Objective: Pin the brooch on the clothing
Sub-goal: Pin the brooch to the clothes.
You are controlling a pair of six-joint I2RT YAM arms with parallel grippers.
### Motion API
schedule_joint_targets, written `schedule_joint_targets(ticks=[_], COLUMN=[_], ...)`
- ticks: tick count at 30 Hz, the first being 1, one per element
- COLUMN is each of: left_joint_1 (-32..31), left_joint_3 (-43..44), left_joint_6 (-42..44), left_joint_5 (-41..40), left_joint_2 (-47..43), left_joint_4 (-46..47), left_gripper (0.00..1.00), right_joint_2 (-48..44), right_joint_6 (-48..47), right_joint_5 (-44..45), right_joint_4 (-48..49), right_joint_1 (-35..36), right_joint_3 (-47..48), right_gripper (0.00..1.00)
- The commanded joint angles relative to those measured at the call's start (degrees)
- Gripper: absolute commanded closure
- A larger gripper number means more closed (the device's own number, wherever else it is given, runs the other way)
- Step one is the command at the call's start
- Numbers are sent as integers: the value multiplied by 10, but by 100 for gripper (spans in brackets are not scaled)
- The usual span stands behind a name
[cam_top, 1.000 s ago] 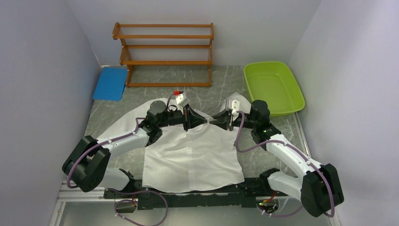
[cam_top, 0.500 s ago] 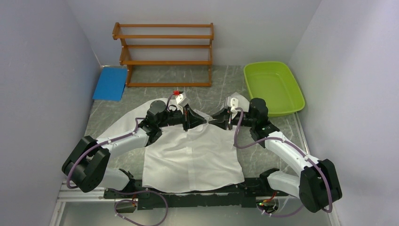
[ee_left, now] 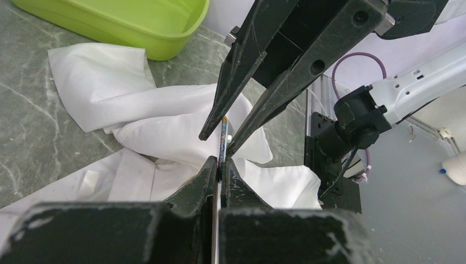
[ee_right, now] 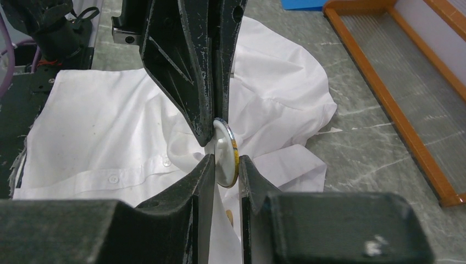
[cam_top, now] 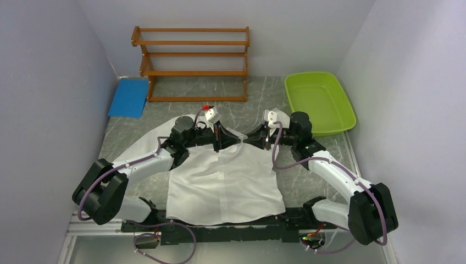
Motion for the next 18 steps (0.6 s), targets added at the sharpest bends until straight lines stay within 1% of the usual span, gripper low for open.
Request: schedule_joint_targets(ticks=[1,5,16,18], left_joint_1=[-8,-8,-10,-11], left_joint_3=[38,47,63,65], left_joint_6=[9,16,14,16], left_joint_5=[20,21,32,37], left_joint_2=[-21,-21,-6,-4], left_joint_4=[4,-7,-5,-1], left_gripper=[97,97,97,97], right_joint_2=[15,18,28,31], right_joint_6=[-7,1,-10,-7], right_joint_5=[-2,-5,0,15], right_joint_4=[3,16,-13,-20], right_joint_1=[5,7,8,10], right_joint_3=[37,36,54,60], right_gripper=[83,77,77,77])
